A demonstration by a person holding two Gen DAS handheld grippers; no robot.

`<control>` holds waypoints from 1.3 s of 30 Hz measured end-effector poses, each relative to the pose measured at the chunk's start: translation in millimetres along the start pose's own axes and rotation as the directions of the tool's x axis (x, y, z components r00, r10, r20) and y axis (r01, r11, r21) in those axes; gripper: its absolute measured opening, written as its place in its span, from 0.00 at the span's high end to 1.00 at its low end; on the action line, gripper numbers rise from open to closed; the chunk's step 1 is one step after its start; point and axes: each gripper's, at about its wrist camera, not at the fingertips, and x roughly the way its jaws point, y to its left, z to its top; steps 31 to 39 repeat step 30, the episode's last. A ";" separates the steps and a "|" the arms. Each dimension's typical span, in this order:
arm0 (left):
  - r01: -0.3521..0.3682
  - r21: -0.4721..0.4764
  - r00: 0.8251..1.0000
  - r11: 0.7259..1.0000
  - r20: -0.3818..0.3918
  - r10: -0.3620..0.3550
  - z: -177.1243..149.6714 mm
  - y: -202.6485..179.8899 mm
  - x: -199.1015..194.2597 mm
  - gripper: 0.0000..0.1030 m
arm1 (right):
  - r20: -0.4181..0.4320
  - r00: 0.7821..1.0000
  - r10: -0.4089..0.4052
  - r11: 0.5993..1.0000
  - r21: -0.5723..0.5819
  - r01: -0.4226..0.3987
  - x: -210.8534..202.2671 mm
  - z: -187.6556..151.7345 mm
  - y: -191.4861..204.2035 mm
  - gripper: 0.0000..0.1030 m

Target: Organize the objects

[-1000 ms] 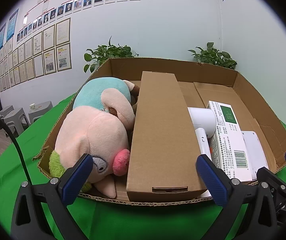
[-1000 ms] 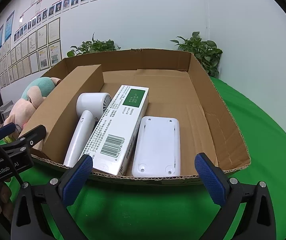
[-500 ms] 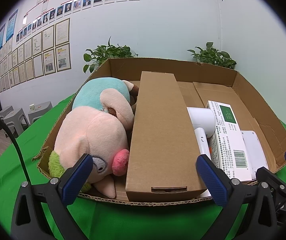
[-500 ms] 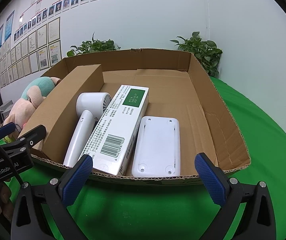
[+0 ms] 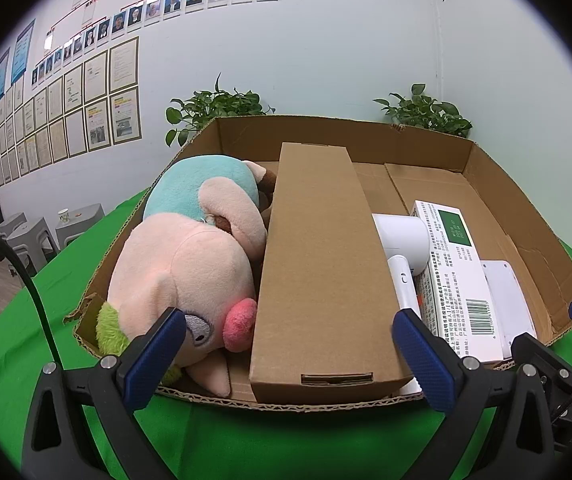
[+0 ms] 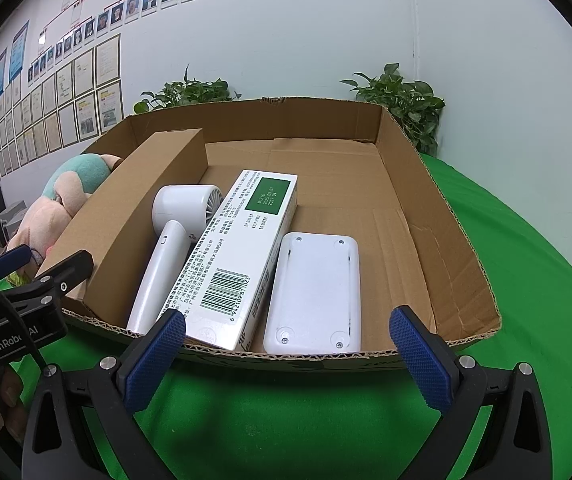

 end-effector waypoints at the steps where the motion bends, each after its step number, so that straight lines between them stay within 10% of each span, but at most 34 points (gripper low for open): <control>1: 0.001 0.002 1.000 1.000 0.000 -0.001 0.3 -0.1 0.4 0.00 | 0.000 1.000 -0.002 1.000 0.000 0.002 -0.3 -0.2 0.8 0.00; 39: -0.006 0.035 1.000 0.999 0.006 0.006 1.6 -3.6 2.4 0.00 | -0.002 1.000 -0.013 1.000 0.002 0.013 -0.9 -1.3 4.1 0.00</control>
